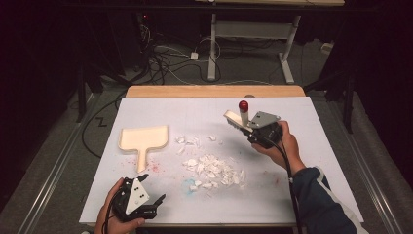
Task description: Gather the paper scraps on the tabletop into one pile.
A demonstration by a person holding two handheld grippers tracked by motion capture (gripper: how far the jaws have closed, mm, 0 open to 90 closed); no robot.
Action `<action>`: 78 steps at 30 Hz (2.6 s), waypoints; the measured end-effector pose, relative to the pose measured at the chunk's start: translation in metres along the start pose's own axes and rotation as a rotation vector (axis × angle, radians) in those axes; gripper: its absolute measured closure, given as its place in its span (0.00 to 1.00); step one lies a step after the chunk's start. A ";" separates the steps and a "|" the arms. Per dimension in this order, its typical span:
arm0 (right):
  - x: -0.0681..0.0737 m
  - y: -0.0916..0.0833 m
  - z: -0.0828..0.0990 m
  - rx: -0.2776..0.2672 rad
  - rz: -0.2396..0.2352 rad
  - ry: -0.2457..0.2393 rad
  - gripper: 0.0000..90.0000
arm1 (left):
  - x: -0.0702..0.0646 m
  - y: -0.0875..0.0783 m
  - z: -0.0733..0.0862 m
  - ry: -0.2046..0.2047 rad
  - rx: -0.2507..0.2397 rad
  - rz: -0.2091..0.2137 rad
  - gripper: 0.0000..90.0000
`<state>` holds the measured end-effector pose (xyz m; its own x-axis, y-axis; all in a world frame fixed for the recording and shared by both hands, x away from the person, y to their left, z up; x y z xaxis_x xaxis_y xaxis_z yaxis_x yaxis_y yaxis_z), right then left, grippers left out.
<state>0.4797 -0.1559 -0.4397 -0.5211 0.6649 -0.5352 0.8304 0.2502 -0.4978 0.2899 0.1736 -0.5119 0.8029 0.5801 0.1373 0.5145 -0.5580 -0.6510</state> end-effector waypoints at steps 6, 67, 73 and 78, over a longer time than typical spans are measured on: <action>-0.008 0.047 0.007 0.076 0.086 0.002 0.76 | -0.001 0.001 -0.001 -0.001 -0.004 0.011 0.19; 0.076 0.081 -0.078 -0.162 -0.243 -0.086 0.76 | 0.000 0.006 0.001 -0.046 -0.005 0.050 0.19; 0.106 0.092 -0.091 -0.168 -0.294 -0.092 0.76 | -0.001 0.005 0.003 -0.059 0.001 0.056 0.19; 0.124 0.088 -0.091 -0.172 -0.353 -0.128 0.76 | -0.002 0.003 0.003 -0.055 -0.002 0.055 0.19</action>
<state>0.5064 0.0126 -0.4872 -0.7909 0.4271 -0.4382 0.6118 0.5684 -0.5501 0.2890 0.1726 -0.5166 0.8121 0.5804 0.0601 0.4708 -0.5909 -0.6551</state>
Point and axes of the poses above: each handheld gripper's, and its own axes: y roughly forward along the jaws, z roughly out of its underside, x roughly to its left, the point moved 7 cm from there along y, roughly forward along the jaws, and after that the axes turned 12 degrees about z, right-handed, at the moved point
